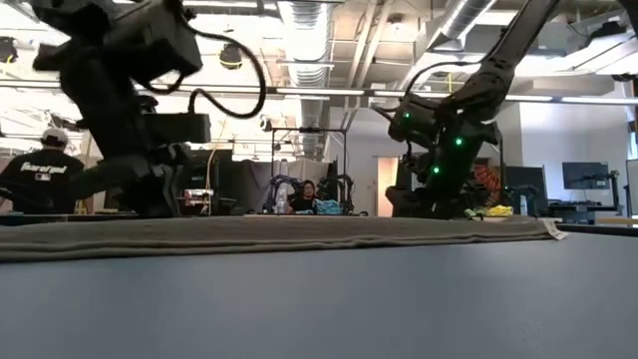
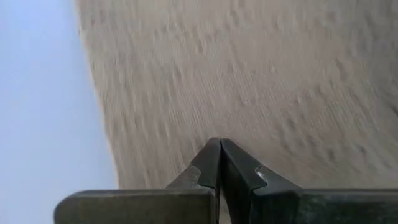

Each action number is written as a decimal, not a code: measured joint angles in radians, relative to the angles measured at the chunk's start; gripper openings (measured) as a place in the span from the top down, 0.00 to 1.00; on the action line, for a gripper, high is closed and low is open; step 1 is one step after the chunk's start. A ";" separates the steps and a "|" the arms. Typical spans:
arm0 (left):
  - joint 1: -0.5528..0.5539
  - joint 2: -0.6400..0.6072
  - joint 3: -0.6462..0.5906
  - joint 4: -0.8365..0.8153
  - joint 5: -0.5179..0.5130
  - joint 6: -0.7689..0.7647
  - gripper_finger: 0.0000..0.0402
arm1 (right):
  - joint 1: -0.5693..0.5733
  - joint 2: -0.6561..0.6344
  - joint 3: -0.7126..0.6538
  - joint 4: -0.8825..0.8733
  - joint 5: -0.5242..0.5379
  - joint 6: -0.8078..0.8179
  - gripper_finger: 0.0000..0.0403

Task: Roll towel
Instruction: Roll the gray towel

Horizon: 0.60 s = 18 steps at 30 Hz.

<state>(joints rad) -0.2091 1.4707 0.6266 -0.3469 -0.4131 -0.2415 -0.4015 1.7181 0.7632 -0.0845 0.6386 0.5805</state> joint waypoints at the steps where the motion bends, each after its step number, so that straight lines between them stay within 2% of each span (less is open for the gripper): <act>1: 0.006 -0.025 0.004 -0.016 -0.004 0.028 1.00 | -0.001 -0.019 -0.001 0.004 0.005 -0.018 0.53; 6: 0.032 -0.178 0.024 0.031 0.025 0.144 1.00 | -0.015 -0.168 0.004 -0.002 -0.009 -0.069 0.53; 8: 0.036 -0.231 0.013 0.101 0.117 0.168 1.00 | -0.011 -0.230 0.002 -0.036 -0.058 -0.070 0.53; 10: 0.027 -0.269 -0.020 0.223 0.262 0.180 1.00 | 0.011 -0.290 0.002 -0.076 -0.114 -0.068 0.53; 12: 0.004 -0.282 -0.074 0.369 0.370 0.176 1.00 | 0.058 -0.341 -0.003 -0.087 -0.182 -0.067 0.53; 13: -0.011 -0.279 -0.106 0.438 0.392 0.166 1.00 | 0.095 -0.358 -0.011 -0.087 -0.213 -0.065 0.53; 15: -0.046 -0.258 -0.168 0.615 0.402 0.136 1.00 | 0.187 -0.370 -0.035 -0.072 -0.245 -0.052 0.53; 18: -0.095 -0.201 -0.235 0.822 0.395 0.098 1.00 | 0.354 -0.370 -0.083 0.013 -0.229 -0.009 0.53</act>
<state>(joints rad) -0.3039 1.2702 0.3919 0.4752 -0.0182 -0.1439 -0.0479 1.3481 0.6797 -0.0716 0.4091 0.5712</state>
